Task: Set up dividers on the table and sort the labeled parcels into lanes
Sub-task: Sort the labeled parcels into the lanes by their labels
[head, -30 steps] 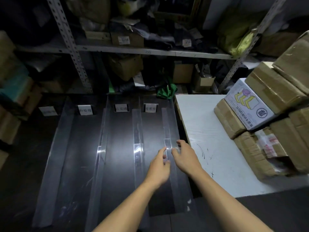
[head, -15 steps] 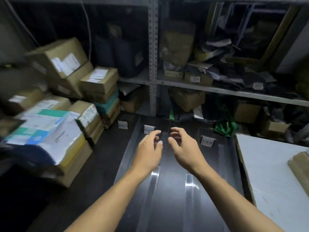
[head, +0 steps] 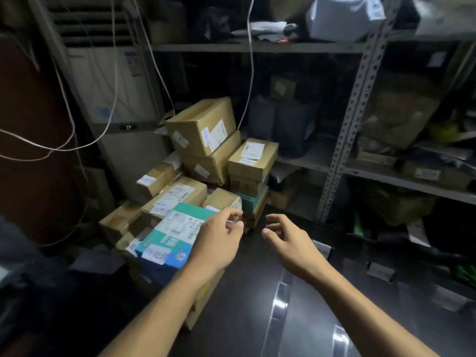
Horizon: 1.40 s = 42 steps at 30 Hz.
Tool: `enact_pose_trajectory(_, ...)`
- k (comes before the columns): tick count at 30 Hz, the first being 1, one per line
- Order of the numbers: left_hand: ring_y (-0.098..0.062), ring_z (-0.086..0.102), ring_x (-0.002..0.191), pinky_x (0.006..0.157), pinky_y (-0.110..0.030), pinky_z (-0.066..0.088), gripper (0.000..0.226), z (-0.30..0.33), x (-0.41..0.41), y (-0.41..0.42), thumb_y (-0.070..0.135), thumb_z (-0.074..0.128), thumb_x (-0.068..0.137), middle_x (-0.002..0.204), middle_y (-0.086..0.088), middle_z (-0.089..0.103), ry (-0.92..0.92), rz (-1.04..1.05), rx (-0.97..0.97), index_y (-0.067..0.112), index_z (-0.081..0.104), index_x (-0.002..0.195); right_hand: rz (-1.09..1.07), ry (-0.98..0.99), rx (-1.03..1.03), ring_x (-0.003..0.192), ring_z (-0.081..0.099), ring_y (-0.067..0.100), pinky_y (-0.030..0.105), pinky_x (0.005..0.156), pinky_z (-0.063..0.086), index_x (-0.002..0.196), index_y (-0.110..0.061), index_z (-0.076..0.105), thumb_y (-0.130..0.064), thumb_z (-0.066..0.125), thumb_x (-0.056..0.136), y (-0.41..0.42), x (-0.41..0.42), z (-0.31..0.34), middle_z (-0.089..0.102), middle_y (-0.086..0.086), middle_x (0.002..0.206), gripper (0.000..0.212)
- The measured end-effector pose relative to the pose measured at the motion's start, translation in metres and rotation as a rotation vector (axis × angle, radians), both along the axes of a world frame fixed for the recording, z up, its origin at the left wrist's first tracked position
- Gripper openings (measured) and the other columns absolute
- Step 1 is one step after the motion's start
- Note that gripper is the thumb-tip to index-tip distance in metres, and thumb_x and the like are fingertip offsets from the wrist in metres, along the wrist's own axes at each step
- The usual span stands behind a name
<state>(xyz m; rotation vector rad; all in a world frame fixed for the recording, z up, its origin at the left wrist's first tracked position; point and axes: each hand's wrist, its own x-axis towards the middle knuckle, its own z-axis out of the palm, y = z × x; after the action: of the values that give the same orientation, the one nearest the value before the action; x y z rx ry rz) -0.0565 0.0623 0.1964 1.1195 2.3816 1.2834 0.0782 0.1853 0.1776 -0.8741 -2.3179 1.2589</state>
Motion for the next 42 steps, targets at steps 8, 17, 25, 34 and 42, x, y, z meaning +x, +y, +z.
enact_pose_trajectory(8,-0.005,0.055,0.103,0.084,-0.018,0.038,0.032,-0.028,-0.164,-0.076,0.021,0.056,0.095,0.12,0.007,0.062,-0.054,0.203,-0.125,0.025,0.059,0.126,0.036,-0.09,-0.274,0.082,0.052,-0.015,0.003,0.057,0.041,0.147,-0.033,0.032,-0.055,0.049,0.095,-0.058,-0.108,-0.053,0.053,-0.016,0.138,0.059)
enact_pose_trajectory(17,-0.009,0.066,0.104,0.099,-0.039,0.05,0.023,-0.084,-0.191,-0.107,0.017,0.05,0.1,0.111,0.006,0.072,-0.463,0.031,-0.114,0.035,0.063,0.106,0.026,0.065,-0.62,0.114,0.062,0.0,0.043,0.1,0.052,0.138,-0.052,0.037,-0.045,0.047,0.099,-0.116,-0.142,-0.093,0.064,-0.03,0.122,0.04)
enact_pose_trajectory(25,-0.005,0.069,0.098,0.081,-0.029,0.056,0.038,-0.077,-0.187,-0.113,0.017,0.049,0.101,0.103,0.016,0.074,-0.475,-0.047,-0.072,0.051,0.067,0.098,-0.03,0.092,-0.66,0.115,0.063,0.007,0.047,0.093,0.056,0.133,-0.048,0.049,-0.033,0.047,0.1,-0.124,-0.145,-0.087,0.067,-0.022,0.122,0.036)
enact_pose_trajectory(34,0.0,0.068,0.1,0.079,-0.025,0.055,0.04,-0.042,-0.171,-0.107,0.025,0.05,0.1,0.105,0.021,0.072,-0.433,-0.163,-0.03,0.063,0.06,0.106,0.015,0.137,-0.535,0.116,0.062,0.003,0.046,0.098,0.051,0.129,-0.055,0.05,-0.04,0.042,0.09,-0.114,-0.125,-0.055,0.064,-0.027,0.125,0.042)
enact_pose_trajectory(42,0.007,0.068,0.088,0.068,-0.019,0.054,0.041,-0.013,-0.116,-0.057,0.03,0.056,0.096,0.093,0.028,0.072,-0.403,-0.291,0.006,0.07,0.059,0.091,-0.113,0.146,-0.466,0.112,0.065,0.006,0.045,0.096,0.053,0.123,-0.056,0.054,-0.04,0.042,0.09,-0.078,-0.058,-0.021,0.068,-0.023,0.12,0.039)
